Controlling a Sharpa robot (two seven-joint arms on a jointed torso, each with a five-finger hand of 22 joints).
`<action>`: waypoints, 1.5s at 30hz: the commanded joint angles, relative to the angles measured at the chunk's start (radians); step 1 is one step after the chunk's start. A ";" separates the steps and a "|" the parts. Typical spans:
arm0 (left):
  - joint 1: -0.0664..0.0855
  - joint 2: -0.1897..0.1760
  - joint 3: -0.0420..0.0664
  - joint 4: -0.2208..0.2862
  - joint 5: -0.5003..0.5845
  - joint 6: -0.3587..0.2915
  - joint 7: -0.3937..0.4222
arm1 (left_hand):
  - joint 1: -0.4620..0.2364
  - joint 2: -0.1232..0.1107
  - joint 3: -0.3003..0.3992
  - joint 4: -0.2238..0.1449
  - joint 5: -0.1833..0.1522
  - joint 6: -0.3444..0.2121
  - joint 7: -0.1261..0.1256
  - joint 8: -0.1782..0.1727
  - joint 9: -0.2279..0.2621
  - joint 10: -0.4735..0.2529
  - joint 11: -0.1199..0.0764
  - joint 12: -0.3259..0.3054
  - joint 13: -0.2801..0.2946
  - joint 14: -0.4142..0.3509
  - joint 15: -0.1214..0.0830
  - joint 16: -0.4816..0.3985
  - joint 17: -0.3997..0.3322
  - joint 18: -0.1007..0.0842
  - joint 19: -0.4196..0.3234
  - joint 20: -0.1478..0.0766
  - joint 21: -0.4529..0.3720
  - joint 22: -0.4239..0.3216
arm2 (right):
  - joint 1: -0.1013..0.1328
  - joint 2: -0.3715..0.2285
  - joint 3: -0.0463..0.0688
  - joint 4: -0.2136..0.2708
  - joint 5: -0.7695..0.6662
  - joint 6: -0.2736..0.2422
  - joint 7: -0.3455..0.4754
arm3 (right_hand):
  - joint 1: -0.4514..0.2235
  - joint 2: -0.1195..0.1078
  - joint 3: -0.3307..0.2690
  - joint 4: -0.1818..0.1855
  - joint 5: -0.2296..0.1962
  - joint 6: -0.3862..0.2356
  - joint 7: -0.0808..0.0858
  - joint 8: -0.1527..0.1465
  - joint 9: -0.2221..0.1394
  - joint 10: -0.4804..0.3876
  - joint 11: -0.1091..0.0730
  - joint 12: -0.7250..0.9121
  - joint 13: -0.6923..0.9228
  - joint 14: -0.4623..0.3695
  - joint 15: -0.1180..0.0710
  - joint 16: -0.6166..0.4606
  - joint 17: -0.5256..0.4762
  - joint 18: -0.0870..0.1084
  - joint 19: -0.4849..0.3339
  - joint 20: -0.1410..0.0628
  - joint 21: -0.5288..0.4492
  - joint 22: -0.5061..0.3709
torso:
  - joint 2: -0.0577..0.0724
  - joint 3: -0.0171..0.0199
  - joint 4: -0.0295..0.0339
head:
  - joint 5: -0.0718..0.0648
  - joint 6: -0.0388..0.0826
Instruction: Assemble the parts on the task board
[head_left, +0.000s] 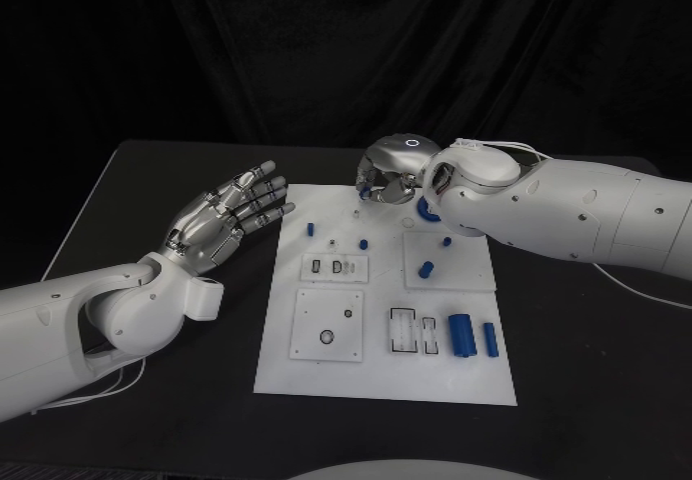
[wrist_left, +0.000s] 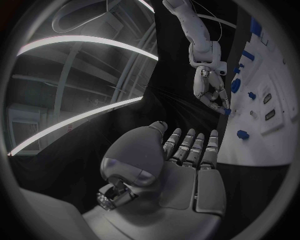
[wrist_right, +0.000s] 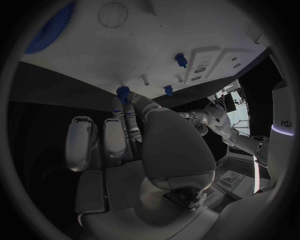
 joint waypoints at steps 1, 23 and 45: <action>0.001 0.002 0.000 0.000 -0.004 0.014 0.221 | 0.013 0.001 0.006 0.000 0.004 0.004 0.000 0.003 0.001 -0.005 -0.002 0.005 -0.001 0.000 0.005 0.003 0.000 -0.001 -0.002 0.002 -0.004 -0.001 | -0.003 0.003 0.001 -0.003 -0.001 0.002 0.000 | 0.004 0.001 0.003 0.001 -0.006 -0.008 0.003 -0.004 0.002 0.006 0.003 -0.005 0.001 0.000 0.000 -0.006 -0.001 -0.019 -0.005 0.001 0.001 -0.002 | 0.000 -0.0005 0.0005 | -0.001 -0.001; 0.001 0.005 0.000 -0.003 -0.004 0.018 0.212 | 0.014 0.001 0.018 -0.007 0.006 0.001 0.005 0.002 0.000 -0.008 0.001 0.006 -0.001 0.000 0.008 0.005 0.000 -0.003 -0.003 0.003 -0.004 -0.002 | -0.013 0.021 0.001 -0.028 -0.001 0.091 -0.058 | -0.005 -0.021 0.014 0.027 -0.036 -0.122 0.017 -0.091 -0.015 -0.115 0.050 -0.103 0.000 -0.051 0.040 -0.063 -0.105 -0.001 -0.064 0.033 -0.053 -0.089 | 0.000 -0.0007 0.0001 | -0.003 -0.012; 0.001 -0.010 0.000 0.001 -0.004 0.017 0.206 | 0.014 0.000 0.041 -0.020 0.007 0.002 0.009 0.001 0.000 -0.010 0.004 0.009 -0.001 0.000 0.012 0.008 0.001 -0.007 -0.002 0.003 -0.003 -0.002 | 0.015 -0.046 0.005 0.019 0.001 -0.002 -0.035 | 0.020 -0.020 -0.032 0.025 -0.045 -0.351 -0.015 -0.095 -0.103 -0.236 0.062 -0.065 0.016 -0.091 0.044 -0.081 -0.141 0.012 -0.103 0.045 -0.095 -0.134 | 0.000 -0.0002 -0.0007 | -0.007 0.005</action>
